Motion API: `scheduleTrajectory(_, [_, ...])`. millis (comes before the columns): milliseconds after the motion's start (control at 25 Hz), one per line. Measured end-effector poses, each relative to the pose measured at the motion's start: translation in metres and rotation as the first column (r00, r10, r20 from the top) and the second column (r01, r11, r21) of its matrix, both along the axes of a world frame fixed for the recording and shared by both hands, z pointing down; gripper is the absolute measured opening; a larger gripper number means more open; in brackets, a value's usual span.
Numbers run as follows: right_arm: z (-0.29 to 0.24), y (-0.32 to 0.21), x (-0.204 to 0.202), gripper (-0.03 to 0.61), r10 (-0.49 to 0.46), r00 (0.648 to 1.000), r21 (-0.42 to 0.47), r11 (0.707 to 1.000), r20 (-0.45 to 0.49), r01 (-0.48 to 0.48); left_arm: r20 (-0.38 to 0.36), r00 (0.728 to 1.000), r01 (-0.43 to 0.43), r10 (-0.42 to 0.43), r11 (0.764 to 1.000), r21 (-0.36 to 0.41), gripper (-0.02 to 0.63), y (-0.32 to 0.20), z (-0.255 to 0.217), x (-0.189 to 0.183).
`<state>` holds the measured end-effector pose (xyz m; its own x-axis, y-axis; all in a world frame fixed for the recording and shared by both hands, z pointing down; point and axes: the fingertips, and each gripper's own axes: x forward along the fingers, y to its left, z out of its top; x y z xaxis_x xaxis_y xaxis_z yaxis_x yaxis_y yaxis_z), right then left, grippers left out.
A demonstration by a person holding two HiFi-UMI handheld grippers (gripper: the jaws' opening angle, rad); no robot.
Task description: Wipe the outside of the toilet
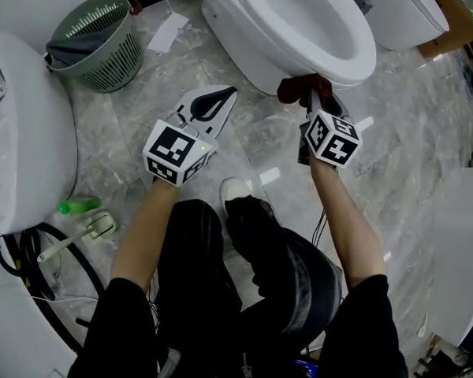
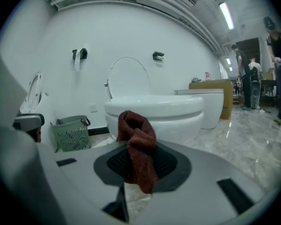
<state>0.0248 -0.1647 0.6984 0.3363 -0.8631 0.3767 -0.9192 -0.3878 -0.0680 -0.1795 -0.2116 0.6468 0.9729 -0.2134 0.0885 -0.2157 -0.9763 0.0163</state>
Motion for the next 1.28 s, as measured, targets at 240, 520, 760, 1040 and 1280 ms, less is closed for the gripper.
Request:
scheduleTrajectory(240, [0.006, 0.034, 0.039, 0.091, 0.091, 0.996, -0.013, 0.996, 0.009, -0.091, 0.001, 1.0, -0.014, 0.014, 1.0, 0.0, 0.0, 0.01, 0.002, 0.009])
scheduleTrajectory(520, [0.0, 0.044, 0.03, 0.091, 0.049, 0.998, -0.014, 0.999, -0.051, -0.049, -0.001, 1.0, 0.003, -0.003, 1.0, 0.0, 0.0, 0.004, 0.001, 0.001])
scheduleTrajectory(760, [-0.003, -0.009, -0.042, 0.091, -0.163, 0.98, -0.018, 0.987, -0.116, 0.162, 0.01, 0.998, 0.063, -0.064, 0.998, 0.004, 0.0, -0.015, 0.0, -0.023])
scheduleTrajectory(1040, [0.009, -0.104, -0.108, 0.094, -0.257, 0.961, -0.025, 0.966, -0.103, 0.256, 0.035, 0.985, 0.17, -0.17, 0.985, 0.01, 0.0, -0.046, 0.005, -0.071])
scheduleTrajectory(1280, [0.022, -0.176, -0.119, 0.097, -0.222, 0.971, -0.055, 0.974, -0.09, 0.218, 0.05, 0.968, 0.246, -0.246, 0.969, 0.007, 0.0, -0.069, 0.013, -0.105])
